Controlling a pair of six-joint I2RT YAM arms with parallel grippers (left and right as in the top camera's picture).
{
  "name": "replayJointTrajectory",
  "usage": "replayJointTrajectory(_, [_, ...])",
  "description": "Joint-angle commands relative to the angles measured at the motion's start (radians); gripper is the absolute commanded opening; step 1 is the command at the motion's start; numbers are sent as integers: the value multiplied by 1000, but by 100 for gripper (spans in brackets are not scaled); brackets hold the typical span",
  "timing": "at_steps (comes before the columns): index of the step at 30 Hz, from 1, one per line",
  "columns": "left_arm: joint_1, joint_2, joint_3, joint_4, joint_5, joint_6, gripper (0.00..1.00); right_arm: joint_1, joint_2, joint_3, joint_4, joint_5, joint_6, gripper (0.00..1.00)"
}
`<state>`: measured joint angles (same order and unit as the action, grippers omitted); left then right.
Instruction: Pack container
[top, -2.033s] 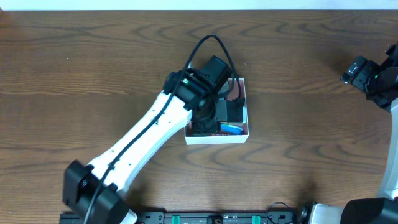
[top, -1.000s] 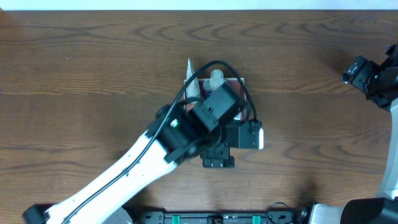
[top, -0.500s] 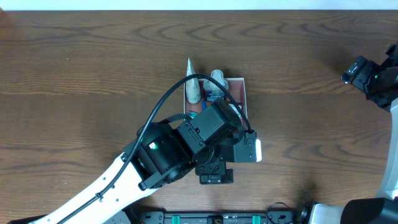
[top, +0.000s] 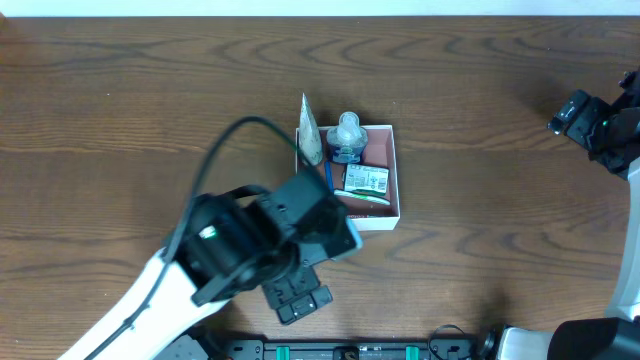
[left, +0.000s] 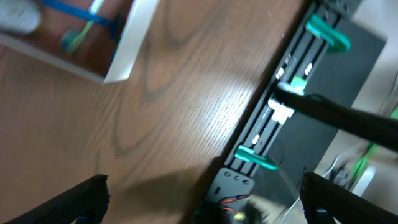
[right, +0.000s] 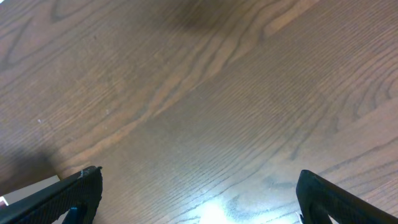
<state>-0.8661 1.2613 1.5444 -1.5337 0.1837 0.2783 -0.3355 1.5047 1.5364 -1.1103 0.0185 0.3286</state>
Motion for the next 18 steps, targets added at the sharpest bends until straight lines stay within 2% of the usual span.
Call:
replayJointTrajectory(1, [48,-77,-2,4,6,-158,98,-6,-10,13,-1,0,8,99])
replayJointTrajectory(4, [133,-153,-3,74,6,-161,98,-6,-10,13,-1,0,8,99])
replayJointTrajectory(10, [431,-321,-70,280,11,-160,98,-6,-10,13,-1,0,8,99])
replayJointTrajectory(15, [619,-479,-256,521,26,-138,98,-6,-10,13,-1,0,8,99])
replayJointTrajectory(18, [707,-598,-438,752,37,-106,98,-6,-10,13,-1,0,8,99])
